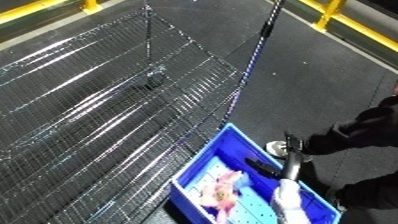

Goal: Pick up the object and place it into the box

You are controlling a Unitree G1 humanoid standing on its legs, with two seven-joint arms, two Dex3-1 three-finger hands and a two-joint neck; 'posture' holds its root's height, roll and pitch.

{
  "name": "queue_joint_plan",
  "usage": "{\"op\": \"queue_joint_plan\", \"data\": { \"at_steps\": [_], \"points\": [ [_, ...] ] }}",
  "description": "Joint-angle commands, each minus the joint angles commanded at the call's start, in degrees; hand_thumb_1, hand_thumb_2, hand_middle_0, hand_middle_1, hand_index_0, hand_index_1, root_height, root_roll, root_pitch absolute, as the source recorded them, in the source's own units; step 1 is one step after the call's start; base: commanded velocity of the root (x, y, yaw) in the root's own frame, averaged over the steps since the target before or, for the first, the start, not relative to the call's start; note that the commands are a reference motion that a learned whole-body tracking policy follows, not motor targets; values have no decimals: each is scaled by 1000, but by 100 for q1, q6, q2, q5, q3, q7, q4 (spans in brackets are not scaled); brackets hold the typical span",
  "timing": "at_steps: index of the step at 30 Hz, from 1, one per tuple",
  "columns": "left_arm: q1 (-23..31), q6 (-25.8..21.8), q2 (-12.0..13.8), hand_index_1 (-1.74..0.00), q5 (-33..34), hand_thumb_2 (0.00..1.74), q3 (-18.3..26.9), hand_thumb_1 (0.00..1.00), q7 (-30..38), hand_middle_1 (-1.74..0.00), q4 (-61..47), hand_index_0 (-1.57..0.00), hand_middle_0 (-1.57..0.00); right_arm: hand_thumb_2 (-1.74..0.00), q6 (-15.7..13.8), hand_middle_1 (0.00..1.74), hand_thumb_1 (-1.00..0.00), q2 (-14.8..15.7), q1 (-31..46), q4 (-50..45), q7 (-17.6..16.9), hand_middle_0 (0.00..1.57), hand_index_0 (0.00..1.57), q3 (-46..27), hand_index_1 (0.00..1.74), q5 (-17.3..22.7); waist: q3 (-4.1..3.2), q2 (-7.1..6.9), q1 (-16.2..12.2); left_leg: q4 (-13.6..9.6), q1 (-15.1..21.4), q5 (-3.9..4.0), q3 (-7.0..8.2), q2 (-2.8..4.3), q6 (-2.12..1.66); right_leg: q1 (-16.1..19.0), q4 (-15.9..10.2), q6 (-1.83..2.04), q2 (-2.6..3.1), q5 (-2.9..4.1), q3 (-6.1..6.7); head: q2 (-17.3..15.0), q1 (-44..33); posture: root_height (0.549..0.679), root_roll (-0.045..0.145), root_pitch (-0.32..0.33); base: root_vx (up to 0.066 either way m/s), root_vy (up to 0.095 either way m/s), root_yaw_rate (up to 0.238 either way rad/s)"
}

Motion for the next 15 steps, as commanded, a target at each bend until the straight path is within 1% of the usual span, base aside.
{"op": "queue_joint_plan", "data": {
  "at_steps": [4,7,12,15],
  "points": [
    [18,-4,1,-1740,34,1740,13,1000,-12,-1740,-20,-1570,-1570,0,-21,0,0,19,-29,-48,10,0,0,34,0,2,-28,-8,33,-59,19,25,13,0,-1,21,-39,7,10,-6,-13,-37,-75,642,62,-189,1,3,5],
    [25,-2,-18,-1740,37,1740,37,1000,-18,-1740,-47,-1570,-1570,0,-48,0,0,43,-71,-180,105,0,0,124,0,62,-42,-18,65,-98,35,41,21,-7,-1,47,-71,8,18,-7,-16,-47,-213,643,62,-188,8,3,-14],
    [52,31,-90,-1740,-22,1740,111,1000,-33,-1740,-104,-1570,-1570,0,-58,0,0,58,-73,-865,464,0,0,483,0,-26,-35,-54,95,-146,76,67,40,-4,1,79,-99,7,33,-18,-12,-118,-545,643,61,-187,8,8,-14],
    [72,62,-147,-1740,-68,1740,172,1000,-34,-1740,-128,-1570,-1570,0,-13,0,0,96,-46,-1413,770,0,0,788,0,-67,-36,-76,139,-175,99,84,39,-4,-1,103,-108,6,44,-38,-8,-97,-986,643,60,-186,6,7,14]
  ]
}}
